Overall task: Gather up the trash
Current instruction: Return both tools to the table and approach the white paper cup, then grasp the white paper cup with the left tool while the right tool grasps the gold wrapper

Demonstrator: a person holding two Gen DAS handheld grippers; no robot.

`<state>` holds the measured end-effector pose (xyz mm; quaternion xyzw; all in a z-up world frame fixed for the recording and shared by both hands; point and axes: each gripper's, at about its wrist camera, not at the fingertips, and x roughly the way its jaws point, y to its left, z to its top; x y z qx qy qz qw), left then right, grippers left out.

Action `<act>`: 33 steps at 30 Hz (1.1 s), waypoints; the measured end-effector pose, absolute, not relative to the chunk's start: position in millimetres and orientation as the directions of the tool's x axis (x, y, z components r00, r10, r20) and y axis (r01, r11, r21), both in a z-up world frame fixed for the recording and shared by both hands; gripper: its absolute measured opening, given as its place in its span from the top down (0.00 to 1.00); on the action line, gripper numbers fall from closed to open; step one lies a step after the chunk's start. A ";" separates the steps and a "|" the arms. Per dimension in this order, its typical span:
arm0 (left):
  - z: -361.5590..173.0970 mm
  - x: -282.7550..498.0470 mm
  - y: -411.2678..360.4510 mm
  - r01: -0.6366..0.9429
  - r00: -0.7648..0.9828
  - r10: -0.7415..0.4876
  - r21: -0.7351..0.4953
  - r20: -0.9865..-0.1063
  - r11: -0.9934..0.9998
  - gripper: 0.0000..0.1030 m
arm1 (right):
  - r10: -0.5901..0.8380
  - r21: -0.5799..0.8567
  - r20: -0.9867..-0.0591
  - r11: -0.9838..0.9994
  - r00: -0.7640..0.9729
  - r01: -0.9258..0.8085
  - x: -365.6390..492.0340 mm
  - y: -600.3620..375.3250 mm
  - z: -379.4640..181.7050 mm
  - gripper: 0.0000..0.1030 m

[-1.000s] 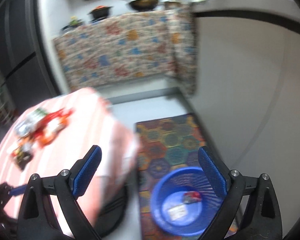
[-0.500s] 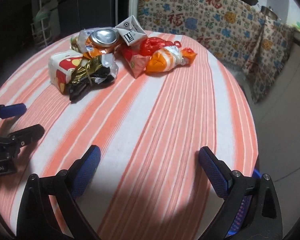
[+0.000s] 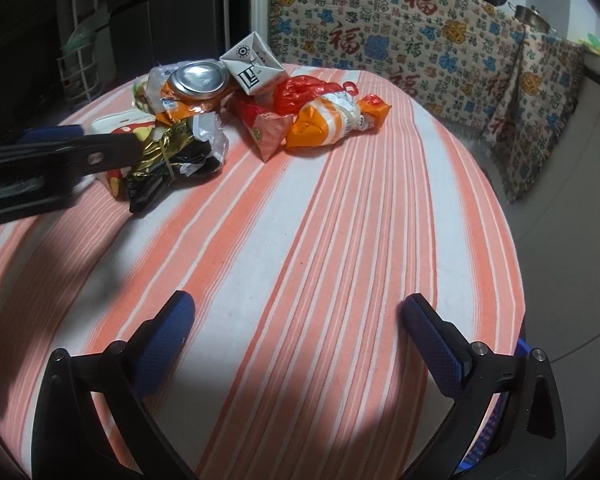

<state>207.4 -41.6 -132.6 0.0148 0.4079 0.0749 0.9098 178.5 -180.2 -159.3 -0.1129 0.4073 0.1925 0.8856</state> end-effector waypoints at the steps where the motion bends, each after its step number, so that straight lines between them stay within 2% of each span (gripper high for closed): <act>1: -135.0 208.3 -36.1 -0.142 0.647 0.162 0.091 -0.745 0.986 0.26 | 0.249 -0.043 -0.765 0.901 0.594 -0.433 178.6 -180.1 -159.4 0.00; 9: -144.3 159.0 40.3 -0.207 0.601 0.191 0.080 -0.776 0.975 0.26 | 0.247 -0.043 -0.766 0.901 0.593 -0.431 179.0 -178.6 -160.0 0.00; 13: -147.8 140.6 65.3 -0.200 0.596 0.155 0.042 -0.788 0.979 0.26 | 0.246 -0.044 -0.767 0.901 0.593 -0.431 179.2 -177.8 -159.8 0.00; 18: -130.3 138.1 58.5 -0.062 0.656 -0.022 -0.083 -0.755 0.995 0.26 | 0.247 -0.043 -0.766 0.901 0.593 -0.431 179.3 -178.4 -159.6 0.00; 21: -121.8 155.8 42.6 0.042 0.648 -0.075 -0.063 -0.758 0.997 0.21 | 0.247 -0.043 -0.767 0.901 0.593 -0.431 179.4 -178.1 -159.8 0.00; 26: -137.8 194.0 34.7 0.230 0.556 -0.150 -0.023 -0.818 0.973 0.21 | 0.247 -0.043 -0.767 0.902 0.593 -0.430 179.5 -177.7 -160.1 0.00; 30: -153.9 203.1 31.9 0.308 0.521 -0.132 0.041 -0.843 0.951 0.21 | 0.247 -0.043 -0.767 0.902 0.592 -0.431 180.2 -177.1 -160.2 0.00; 32: -153.5 202.2 29.6 0.320 0.538 -0.130 0.059 -0.833 0.945 0.22 | 0.247 -0.042 -0.768 0.901 0.591 -0.431 180.4 -176.0 -159.5 0.00; 33: -152.2 200.8 30.0 0.315 0.545 -0.131 0.058 -0.828 0.947 0.31 | 0.247 -0.042 -0.769 0.901 0.590 -0.432 180.7 -175.5 -159.2 0.00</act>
